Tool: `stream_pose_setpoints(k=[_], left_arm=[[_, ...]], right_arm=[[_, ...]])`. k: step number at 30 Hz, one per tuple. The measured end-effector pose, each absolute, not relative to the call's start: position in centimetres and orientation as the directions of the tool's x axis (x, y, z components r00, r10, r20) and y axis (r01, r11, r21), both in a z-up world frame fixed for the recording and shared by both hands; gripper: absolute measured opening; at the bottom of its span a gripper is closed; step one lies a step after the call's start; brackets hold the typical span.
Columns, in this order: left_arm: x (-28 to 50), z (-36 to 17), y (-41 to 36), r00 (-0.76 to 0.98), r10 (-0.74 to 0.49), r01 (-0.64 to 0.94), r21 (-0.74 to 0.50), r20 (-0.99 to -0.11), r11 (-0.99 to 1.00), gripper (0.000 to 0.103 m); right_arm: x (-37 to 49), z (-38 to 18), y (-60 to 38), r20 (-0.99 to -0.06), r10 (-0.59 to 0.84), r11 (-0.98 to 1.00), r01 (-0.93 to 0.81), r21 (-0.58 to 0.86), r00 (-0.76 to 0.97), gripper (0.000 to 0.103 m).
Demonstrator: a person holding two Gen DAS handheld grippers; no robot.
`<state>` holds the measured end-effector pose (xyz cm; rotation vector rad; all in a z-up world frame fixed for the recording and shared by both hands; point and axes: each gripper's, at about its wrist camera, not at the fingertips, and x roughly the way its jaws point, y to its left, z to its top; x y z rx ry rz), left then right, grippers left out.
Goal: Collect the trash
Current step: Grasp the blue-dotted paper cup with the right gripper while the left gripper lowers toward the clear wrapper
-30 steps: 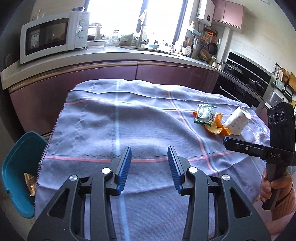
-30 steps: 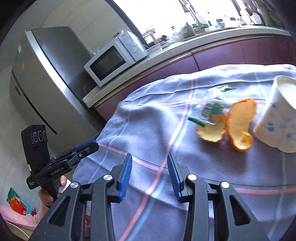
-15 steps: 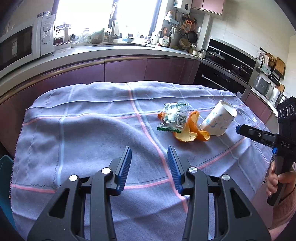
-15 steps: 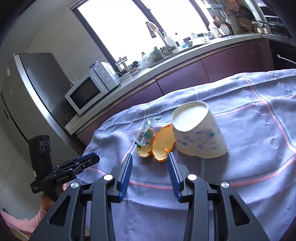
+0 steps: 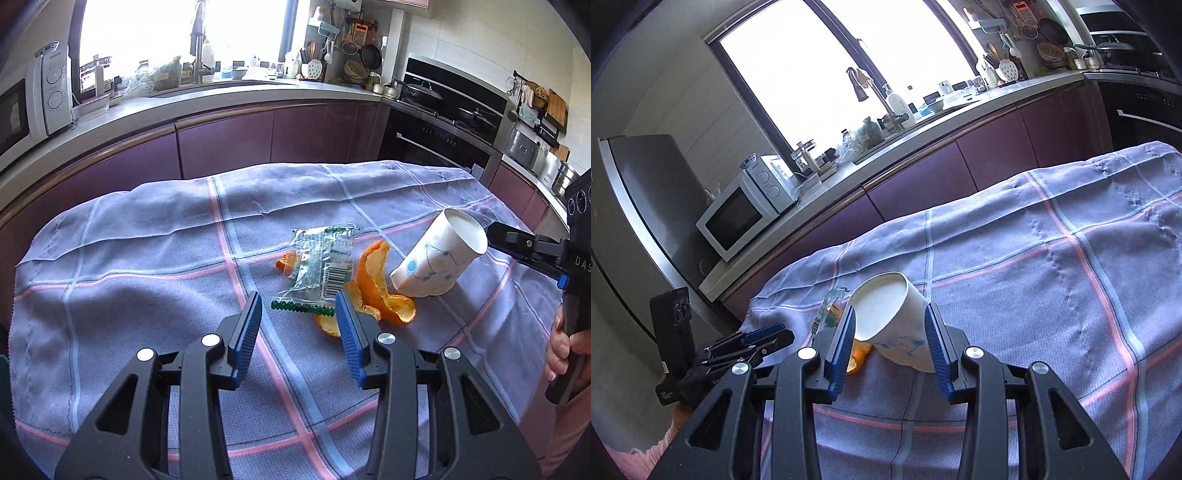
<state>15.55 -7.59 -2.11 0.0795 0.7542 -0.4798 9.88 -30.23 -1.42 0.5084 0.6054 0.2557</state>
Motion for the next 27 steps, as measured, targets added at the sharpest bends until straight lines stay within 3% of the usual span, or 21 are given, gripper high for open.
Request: stream_pose_setpoints(k=[15,18,25,27], left_arm=[[18.4,-4.2,-10.3,0.587,-0.372,0.464,-0.077,-0.719,0.882,0.044],[18.7,-4.8,-10.4,0.573,-0.375,0.466,-0.086,-0.729,0.881,0.042],[18.7,-4.6,-10.1,0.573,-0.388,0.471,-0.098,-0.722,0.877,0.030],[18.3,-4.3,-9.8,0.578,-0.393,0.472,-0.099,-0.715,0.876,0.030]], right_arm=[[11.0,-2.1,-30.8,-0.493,0.395,0.842,-0.091,0.532,0.775,0.028],[10.9,-2.0,-30.9,-0.492,0.399,0.843,-0.098,0.529,0.774,0.024],[10.1,-1.5,-31.2,-0.481,0.396,0.847,-0.109,0.519,0.782,0.005],[9.9,-1.6,-31.3,-0.483,0.390,0.851,-0.107,0.514,0.784,0.005]])
